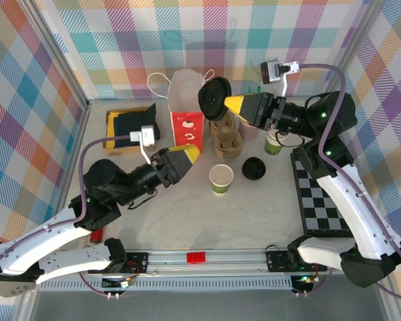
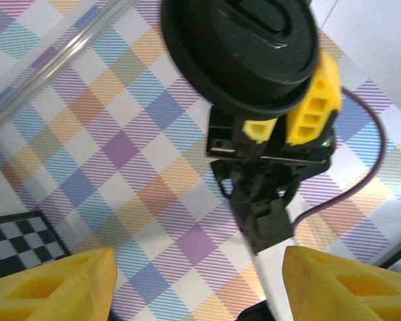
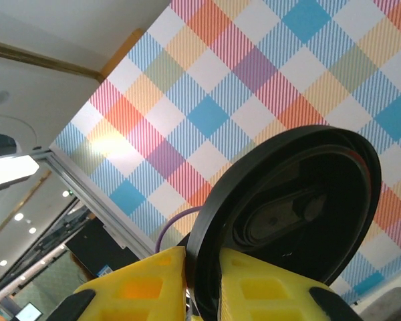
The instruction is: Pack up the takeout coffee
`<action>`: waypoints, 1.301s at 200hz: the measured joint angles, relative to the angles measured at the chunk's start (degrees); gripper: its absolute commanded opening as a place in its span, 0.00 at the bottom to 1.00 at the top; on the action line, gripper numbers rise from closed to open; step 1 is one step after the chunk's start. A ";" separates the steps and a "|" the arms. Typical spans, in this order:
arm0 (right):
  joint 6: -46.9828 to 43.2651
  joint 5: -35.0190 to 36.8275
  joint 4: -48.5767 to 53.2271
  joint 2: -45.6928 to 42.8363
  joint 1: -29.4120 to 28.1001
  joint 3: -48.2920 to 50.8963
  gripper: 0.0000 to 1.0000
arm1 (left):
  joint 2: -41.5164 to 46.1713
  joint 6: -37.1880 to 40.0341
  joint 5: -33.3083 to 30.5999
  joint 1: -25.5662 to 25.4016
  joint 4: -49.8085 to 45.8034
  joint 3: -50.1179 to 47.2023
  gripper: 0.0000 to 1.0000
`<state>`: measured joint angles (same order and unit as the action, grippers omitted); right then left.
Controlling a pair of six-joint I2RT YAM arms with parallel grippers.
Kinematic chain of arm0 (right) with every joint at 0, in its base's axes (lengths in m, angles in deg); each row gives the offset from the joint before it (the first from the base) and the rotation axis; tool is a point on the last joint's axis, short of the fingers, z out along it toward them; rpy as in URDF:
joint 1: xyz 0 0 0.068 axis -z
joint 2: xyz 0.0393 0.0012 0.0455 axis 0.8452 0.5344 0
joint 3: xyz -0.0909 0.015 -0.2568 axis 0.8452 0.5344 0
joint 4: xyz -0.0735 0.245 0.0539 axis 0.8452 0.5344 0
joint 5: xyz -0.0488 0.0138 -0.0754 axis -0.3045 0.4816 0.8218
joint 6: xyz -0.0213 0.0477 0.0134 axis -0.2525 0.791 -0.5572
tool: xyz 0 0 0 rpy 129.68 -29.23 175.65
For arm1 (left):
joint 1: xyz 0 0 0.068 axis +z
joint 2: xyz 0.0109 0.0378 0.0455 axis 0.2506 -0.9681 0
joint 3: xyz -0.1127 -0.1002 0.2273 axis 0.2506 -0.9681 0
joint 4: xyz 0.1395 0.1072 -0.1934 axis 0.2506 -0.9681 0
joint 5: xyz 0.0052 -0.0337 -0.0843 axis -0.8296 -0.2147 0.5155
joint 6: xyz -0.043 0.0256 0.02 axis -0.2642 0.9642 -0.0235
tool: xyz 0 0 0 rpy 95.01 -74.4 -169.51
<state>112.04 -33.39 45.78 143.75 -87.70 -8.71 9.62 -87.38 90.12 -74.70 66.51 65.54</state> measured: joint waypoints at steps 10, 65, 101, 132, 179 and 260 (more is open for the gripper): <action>2.29 0.20 -3.08 0.07 0.00 1.51 0.18 | -0.90 -0.20 0.42 0.00 1.31 0.66 0.65; 9.18 1.49 -13.51 0.17 0.00 4.83 0.18 | -4.39 -1.25 0.85 0.00 7.34 3.89 0.59; 12.44 2.60 -19.63 0.15 0.00 6.38 0.17 | -5.68 -2.12 0.57 0.02 10.23 3.96 0.56; 15.30 3.69 -24.02 0.15 0.00 8.50 0.18 | -6.05 -3.21 -0.90 0.13 12.44 3.89 0.54; 18.86 5.01 -29.64 0.17 0.00 9.97 0.18 | -6.49 -4.81 -2.58 0.72 16.81 3.72 0.50; 23.10 6.08 -36.11 0.26 -0.02 11.93 0.18 | -9.01 -8.31 -4.26 3.34 19.93 3.02 0.49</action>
<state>135.15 -27.32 9.67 144.01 -87.72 3.23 0.62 -95.69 85.86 -71.35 86.45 68.56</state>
